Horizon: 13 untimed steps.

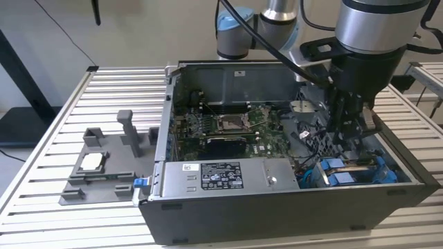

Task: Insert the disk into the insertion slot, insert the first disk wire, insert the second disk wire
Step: 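Insert the second disk wire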

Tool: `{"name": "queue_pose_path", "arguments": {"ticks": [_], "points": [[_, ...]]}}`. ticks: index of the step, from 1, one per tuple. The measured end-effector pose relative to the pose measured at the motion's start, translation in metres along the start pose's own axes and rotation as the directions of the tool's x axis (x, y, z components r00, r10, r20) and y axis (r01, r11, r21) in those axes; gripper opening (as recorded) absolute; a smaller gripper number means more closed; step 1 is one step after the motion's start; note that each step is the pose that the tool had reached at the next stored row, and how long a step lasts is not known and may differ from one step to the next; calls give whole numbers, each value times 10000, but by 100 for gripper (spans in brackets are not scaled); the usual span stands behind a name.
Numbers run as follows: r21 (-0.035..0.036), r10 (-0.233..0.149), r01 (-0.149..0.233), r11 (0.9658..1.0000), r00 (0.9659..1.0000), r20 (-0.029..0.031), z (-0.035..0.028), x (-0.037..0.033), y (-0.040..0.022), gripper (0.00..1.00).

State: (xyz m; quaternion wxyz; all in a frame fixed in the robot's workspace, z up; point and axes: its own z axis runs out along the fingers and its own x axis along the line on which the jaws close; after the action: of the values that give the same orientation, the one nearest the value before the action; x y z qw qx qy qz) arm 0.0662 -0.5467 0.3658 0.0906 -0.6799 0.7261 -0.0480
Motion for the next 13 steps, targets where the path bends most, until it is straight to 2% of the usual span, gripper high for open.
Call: {"name": "queue_pose_path", "arguments": {"ticks": [3,10,12,13], "points": [[51,-1,1,10000,10000,5,15,-3,9,35],[54,-2,2,10000,10000,5,11,-7,42,33],[67,-2,2,10000,10000,7,12,-7,47,19],[77,-3,3,10000,10000,7,12,-7,49,19]]}}
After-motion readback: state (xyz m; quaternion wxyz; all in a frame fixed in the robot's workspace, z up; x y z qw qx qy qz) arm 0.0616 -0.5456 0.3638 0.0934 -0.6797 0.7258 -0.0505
